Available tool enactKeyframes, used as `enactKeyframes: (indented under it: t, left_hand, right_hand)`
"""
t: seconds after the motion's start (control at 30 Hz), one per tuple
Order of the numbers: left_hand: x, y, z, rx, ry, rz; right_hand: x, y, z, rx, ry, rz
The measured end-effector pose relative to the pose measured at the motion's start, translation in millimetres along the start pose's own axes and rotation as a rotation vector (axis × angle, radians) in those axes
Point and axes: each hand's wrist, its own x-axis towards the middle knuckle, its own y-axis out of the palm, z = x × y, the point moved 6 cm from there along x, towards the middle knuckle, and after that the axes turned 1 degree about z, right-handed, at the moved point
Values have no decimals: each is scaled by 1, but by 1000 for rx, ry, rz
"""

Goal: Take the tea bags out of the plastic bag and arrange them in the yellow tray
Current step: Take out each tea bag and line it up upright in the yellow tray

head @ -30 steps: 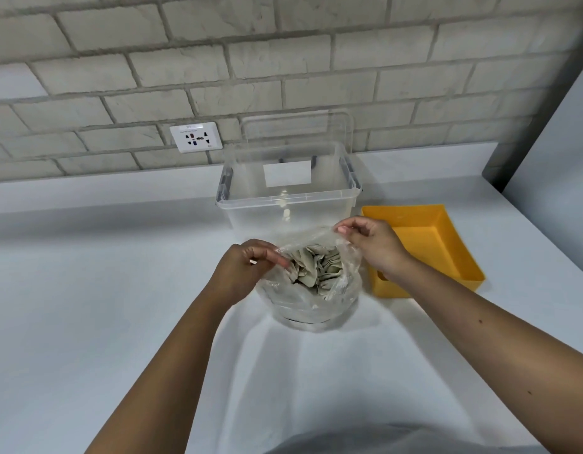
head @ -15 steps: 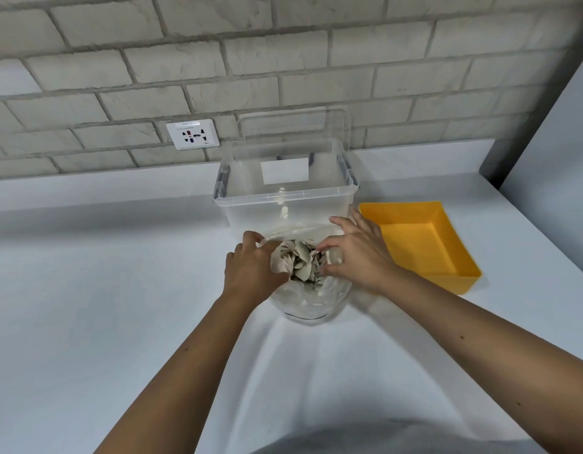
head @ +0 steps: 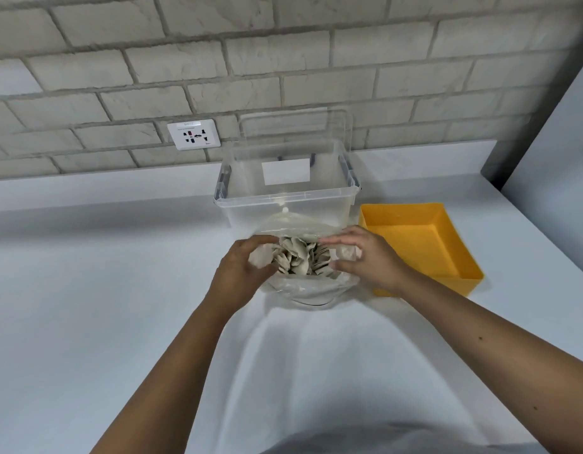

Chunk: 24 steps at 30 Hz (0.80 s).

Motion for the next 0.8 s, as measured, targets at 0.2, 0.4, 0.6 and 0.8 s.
enactKeyframes:
  t: [0.2,0.4,0.6,0.8]
  left_hand:
    - [-16,2,10,-629,-230,-421]
    - [-9,45,21,-968,-649,-170]
    - [-15,58,9,-1195,-644,254]
    - [-16,55,14,-1082,-571,212]
  right_hand:
    - [-5,-1,2,485,85,-320]
    - [7,8,-2,494,325,-348]
    - [16,12,-13,914,623,-189]
    - [15,8,-20,876,731,-238]
